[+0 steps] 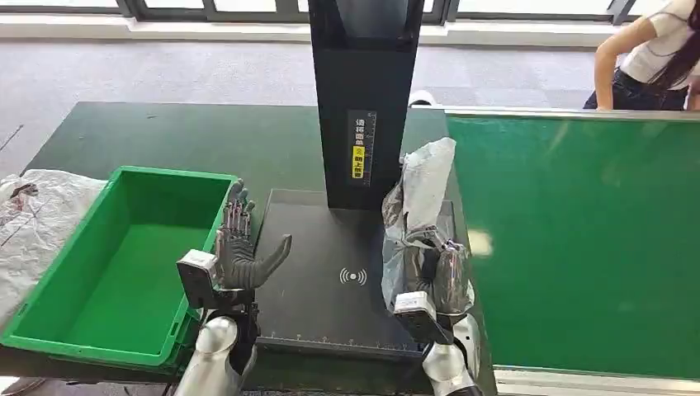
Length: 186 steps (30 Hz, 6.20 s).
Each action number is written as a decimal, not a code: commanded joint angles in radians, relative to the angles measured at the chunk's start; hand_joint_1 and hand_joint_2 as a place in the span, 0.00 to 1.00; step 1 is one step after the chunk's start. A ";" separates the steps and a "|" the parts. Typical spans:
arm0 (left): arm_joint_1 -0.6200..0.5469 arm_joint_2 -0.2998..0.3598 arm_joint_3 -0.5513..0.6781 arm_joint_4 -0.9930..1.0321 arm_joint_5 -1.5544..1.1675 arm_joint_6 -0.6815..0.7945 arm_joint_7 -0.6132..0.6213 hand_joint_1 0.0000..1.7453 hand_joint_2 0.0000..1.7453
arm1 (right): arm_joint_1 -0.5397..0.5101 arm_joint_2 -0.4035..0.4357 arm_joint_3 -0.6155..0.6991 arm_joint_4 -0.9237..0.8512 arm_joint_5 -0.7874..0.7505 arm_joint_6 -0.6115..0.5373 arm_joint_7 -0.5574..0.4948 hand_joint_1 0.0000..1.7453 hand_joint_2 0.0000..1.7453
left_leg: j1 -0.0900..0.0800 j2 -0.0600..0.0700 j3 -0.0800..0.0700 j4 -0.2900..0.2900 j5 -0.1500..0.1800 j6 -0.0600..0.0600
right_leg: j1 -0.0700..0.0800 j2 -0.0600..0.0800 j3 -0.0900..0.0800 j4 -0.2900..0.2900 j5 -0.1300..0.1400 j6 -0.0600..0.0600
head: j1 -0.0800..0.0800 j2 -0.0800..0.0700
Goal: Moved the parcel from conveyor to table for the left to box.
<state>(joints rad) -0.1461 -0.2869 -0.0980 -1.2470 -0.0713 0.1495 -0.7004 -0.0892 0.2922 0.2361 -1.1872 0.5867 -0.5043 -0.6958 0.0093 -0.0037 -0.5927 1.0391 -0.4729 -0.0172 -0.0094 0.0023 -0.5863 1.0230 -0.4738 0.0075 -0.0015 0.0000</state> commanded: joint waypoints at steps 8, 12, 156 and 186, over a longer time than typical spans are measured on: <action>-0.042 -0.036 0.002 0.058 0.006 0.010 0.002 0.00 1.00 | -0.196 0.021 0.055 0.398 -0.039 0.050 0.032 1.00 1.00 | 0.000 0.001 0.001 -0.001 0.001 0.000 | 0.000 0.001 0.000 -0.001 0.002 0.000 | 0.000 0.000; -0.036 -0.026 0.007 0.057 0.005 0.004 0.002 0.00 1.00 | -0.200 0.022 0.116 0.383 -0.188 0.326 -0.002 1.00 1.00 | 0.000 0.002 0.001 -0.001 0.001 0.000 | 0.000 0.002 0.000 -0.001 0.001 0.000 | 0.000 0.000; -0.288 -0.025 -0.236 0.732 -0.923 0.393 0.443 1.00 1.00 | 0.023 -0.116 0.142 -0.240 -0.299 -0.194 -0.002 0.00 1.00 | 0.000 0.002 0.003 -0.004 0.001 0.001 | 0.000 0.001 0.003 -0.005 0.002 -0.001 | 0.000 0.000; -0.280 -0.021 -0.218 0.705 -0.938 0.454 0.442 1.00 1.00 | 0.027 -0.115 0.140 -0.241 -0.297 -0.194 -0.002 0.00 1.00 | 0.000 0.002 0.001 -0.001 0.000 0.000 | 0.000 0.001 0.001 -0.001 0.000 0.000 | 0.000 0.000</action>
<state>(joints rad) -0.4150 -0.3368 -0.3273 -0.5654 -1.0056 0.6039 -0.2636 -0.0402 0.2106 0.3826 -1.4778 0.2945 -0.6985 -0.6958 0.0091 -0.0030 -0.5931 1.0391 -0.4732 -0.0172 -0.0097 0.0029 -0.5868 1.0230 -0.4739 0.0072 -0.0011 0.0000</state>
